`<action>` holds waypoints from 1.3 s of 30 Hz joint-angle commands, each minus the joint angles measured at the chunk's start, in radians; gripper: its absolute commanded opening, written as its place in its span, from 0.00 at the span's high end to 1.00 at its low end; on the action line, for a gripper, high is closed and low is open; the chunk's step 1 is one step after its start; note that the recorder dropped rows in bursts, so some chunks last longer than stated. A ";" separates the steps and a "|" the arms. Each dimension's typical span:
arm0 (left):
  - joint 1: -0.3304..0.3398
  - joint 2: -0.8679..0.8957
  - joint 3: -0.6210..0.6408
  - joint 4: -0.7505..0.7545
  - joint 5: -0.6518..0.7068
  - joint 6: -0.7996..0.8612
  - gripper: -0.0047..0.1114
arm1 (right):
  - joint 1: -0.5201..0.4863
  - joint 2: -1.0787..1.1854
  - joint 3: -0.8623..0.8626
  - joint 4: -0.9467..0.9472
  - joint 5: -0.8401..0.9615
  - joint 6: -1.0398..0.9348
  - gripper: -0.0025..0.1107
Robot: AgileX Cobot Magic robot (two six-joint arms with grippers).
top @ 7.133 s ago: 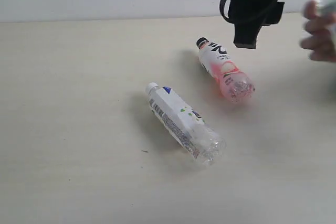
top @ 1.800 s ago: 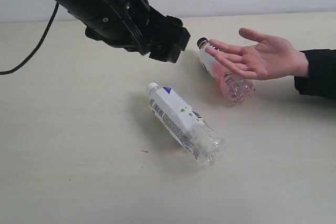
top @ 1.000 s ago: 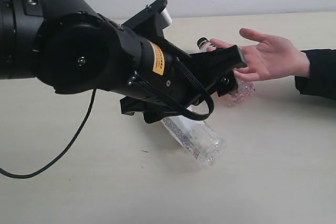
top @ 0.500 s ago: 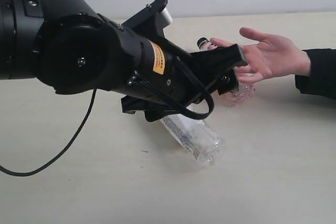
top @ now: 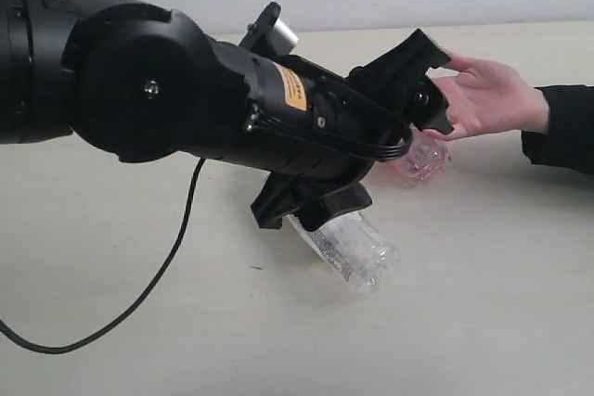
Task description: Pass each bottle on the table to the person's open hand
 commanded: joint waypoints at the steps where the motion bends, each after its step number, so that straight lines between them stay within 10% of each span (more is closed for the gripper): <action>1: -0.009 0.046 0.000 -0.040 -0.032 -0.098 0.26 | 0.001 -0.006 0.006 -0.001 -0.003 0.001 0.97; 8: -0.009 0.068 0.000 -0.043 -0.217 -0.107 0.26 | 0.001 -0.006 0.006 -0.001 -0.003 0.001 0.97; 18: 0.010 0.074 -0.026 -0.077 -0.102 -0.122 0.29 | 0.001 -0.006 0.006 -0.001 -0.003 0.001 0.97; 28: 0.008 0.175 -0.261 0.064 0.149 -0.120 0.74 | 0.001 -0.006 0.006 -0.001 -0.003 0.001 0.97; 39: 0.025 0.175 -0.270 0.054 0.237 0.060 0.96 | 0.001 -0.006 0.006 -0.001 -0.003 0.001 0.97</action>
